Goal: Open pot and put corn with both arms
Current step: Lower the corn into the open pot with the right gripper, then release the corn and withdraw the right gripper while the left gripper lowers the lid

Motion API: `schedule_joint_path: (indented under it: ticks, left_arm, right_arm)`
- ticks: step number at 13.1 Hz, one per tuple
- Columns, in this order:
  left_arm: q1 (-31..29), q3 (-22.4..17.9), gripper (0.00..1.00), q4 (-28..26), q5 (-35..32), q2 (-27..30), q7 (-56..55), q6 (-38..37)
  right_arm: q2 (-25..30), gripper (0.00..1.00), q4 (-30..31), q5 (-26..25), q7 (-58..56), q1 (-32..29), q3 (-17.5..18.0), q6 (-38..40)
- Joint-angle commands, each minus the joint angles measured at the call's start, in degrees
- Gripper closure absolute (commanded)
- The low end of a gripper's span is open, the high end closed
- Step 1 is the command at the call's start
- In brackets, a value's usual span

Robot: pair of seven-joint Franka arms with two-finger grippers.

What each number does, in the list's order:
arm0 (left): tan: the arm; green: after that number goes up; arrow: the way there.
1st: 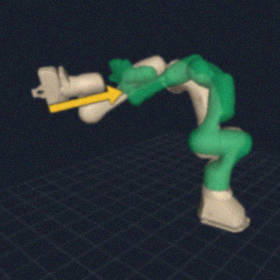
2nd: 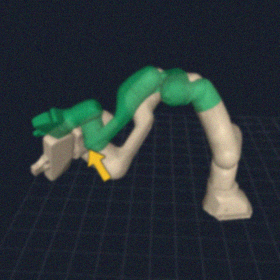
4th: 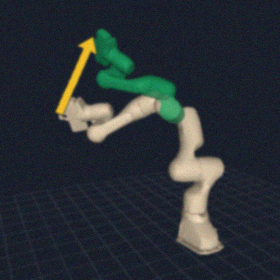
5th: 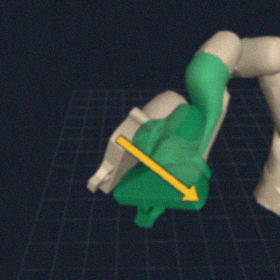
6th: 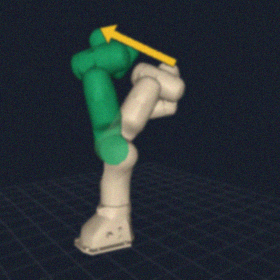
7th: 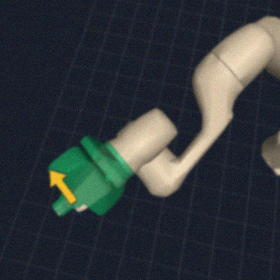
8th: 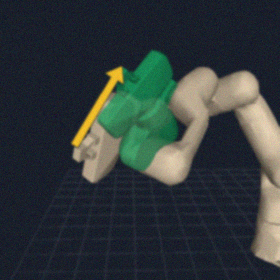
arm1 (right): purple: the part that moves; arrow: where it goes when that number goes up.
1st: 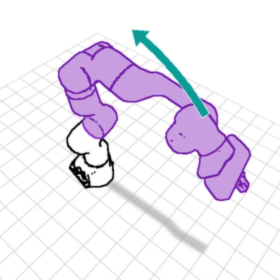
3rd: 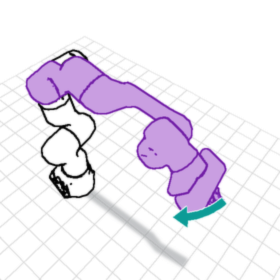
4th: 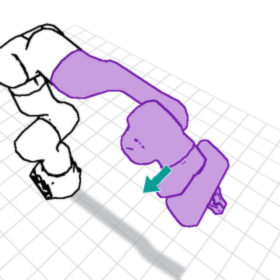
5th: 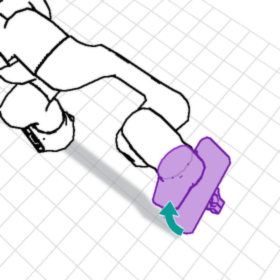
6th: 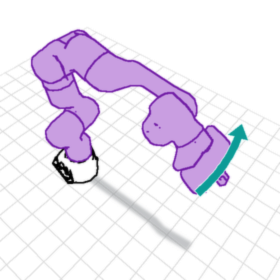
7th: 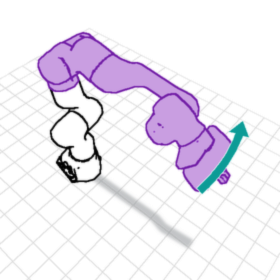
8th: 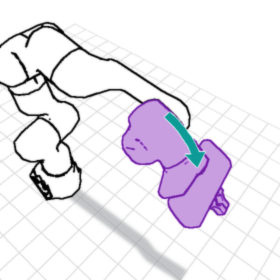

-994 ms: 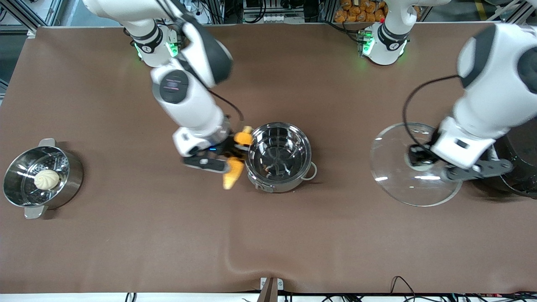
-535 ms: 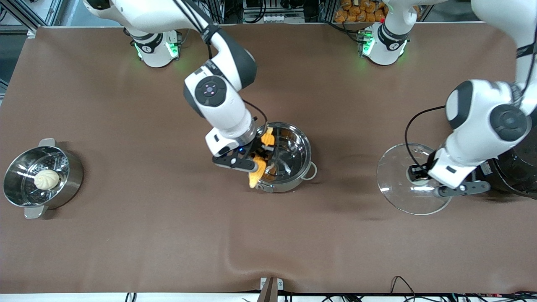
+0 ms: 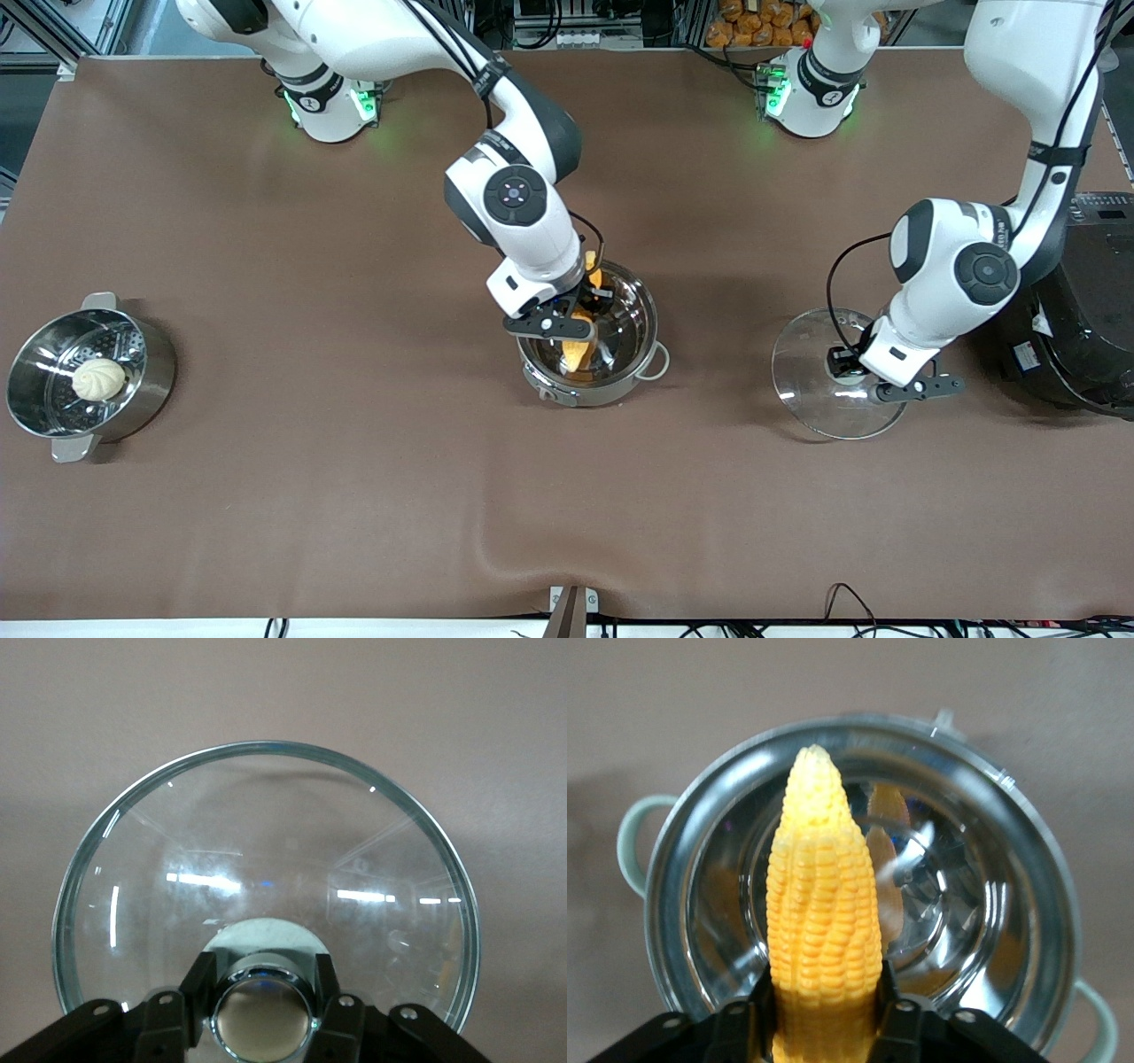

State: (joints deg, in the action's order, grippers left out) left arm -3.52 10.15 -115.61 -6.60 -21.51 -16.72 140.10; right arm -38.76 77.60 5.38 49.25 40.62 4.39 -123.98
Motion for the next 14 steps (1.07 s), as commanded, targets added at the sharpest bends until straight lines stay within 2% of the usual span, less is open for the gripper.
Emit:
schedule_joint_path:
  ticks: [1, 2, 4, 6, 9, 11, 12, 13, 14]
  left_arm:
    - [-0.79, 0.40, 1.00, -0.67, -0.52, -0.54, 1.34, 1.23]
    - [-0.79, 0.40, 1.00, -0.67, -0.61, -1.07, 1.34, 1.58]
    - [-0.79, 0.40, 1.00, -0.67, -0.61, -2.30, 1.34, 1.67]
    - [-0.79, 0.31, 1.00, -0.76, -0.61, -2.66, 1.34, 1.67]
    - [-1.14, 0.31, 1.00, -1.64, -0.61, -2.66, 1.25, 1.67]
    - [-1.14, 0.31, 1.00, -1.90, -0.61, -2.57, 1.25, 1.58]
    - [-1.23, 0.22, 0.87, -1.82, -0.61, -2.57, 1.34, 1.67]
    - [-1.66, 0.22, 0.56, -1.82, -0.61, -2.66, 1.34, 1.58]
    - [-1.75, 0.22, 0.15, -1.73, -0.61, -2.49, 1.34, 1.58]
  right_arm:
    - [-0.01, 0.00, -1.74, -0.90, -0.55, 1.31, -0.87, 1.28]
    - [0.87, 0.00, -1.66, -0.81, -0.99, 0.00, -0.87, 2.68]
    - [5.08, 0.00, -1.57, -0.72, -2.74, -3.69, -0.87, 10.30]
    - [9.56, 0.00, -1.57, -0.63, -5.37, -10.00, -0.70, 15.42]
    - [12.73, 0.00, -2.01, 0.33, -7.32, -18.96, -0.26, 19.29]
    - [18.69, 0.00, 1.13, 0.25, -14.04, -24.77, -0.52, 24.99]
    - [22.99, 0.00, 5.94, 0.16, -20.27, -26.10, -1.22, 25.71]
    - [25.38, 0.00, 7.55, 0.16, -25.29, -27.77, -3.14, 26.85]
    - [27.93, 0.00, 8.44, 0.16, -28.65, -29.09, -4.03, 29.21]
